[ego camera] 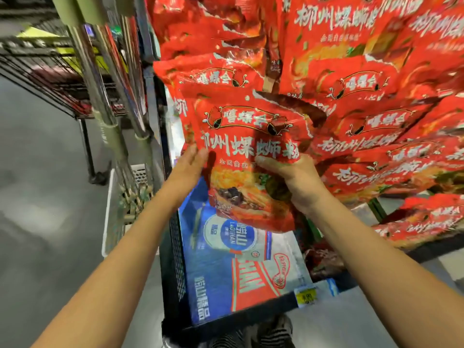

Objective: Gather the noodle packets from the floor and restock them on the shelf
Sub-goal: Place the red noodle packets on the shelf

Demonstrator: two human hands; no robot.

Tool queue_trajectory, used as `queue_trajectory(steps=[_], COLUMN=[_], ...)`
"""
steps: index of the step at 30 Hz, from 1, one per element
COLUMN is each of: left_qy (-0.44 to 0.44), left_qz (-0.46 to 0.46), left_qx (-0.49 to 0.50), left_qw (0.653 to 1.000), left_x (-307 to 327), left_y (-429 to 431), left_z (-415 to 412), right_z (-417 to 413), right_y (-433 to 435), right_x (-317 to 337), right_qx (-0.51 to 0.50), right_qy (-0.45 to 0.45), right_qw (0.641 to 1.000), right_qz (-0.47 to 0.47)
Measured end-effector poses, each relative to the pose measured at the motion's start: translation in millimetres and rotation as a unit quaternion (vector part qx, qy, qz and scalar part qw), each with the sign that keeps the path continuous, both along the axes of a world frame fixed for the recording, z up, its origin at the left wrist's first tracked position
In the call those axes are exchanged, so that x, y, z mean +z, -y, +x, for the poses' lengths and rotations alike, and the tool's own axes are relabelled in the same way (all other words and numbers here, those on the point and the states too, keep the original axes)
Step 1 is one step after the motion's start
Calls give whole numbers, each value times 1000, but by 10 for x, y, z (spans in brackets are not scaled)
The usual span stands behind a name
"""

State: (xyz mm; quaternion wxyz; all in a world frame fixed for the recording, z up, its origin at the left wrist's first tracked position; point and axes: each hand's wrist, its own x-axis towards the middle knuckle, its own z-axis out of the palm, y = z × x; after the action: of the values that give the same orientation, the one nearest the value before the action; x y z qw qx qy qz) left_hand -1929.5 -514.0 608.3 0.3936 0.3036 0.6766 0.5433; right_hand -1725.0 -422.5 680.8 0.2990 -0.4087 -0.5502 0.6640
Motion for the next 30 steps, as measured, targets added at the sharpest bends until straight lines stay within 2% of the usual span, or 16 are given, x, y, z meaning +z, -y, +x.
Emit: queue_trajectory(steps=[3,8,11,16,20,30], left_qy=[6,-53,-76,-63,-70,-92], left_qz=[28,86,110,83,81,-18], left_qx=[-11,115,156,186,205,289], left_qw=[1000,988,979,977,973,953], left_x=[125,158,93,-117,-160,-218], left_y=[112,103,12,-157,-200,35], left_z=[21,-95,-67,-38,-26,399], right_z=[-143,-514,-675,-774,-798,-451], right_y=[-70,-222,-373,-527,-485,-252], right_x=[-109,-212,-393,-752,-933,-942], right_qx=[-6,-23,-28,-48,-58,-43], right_qy=[23,47,47,140,198,260], right_qw=[1000,993,984,988,977,963], right_qz=[11,110,167,49,52,53])
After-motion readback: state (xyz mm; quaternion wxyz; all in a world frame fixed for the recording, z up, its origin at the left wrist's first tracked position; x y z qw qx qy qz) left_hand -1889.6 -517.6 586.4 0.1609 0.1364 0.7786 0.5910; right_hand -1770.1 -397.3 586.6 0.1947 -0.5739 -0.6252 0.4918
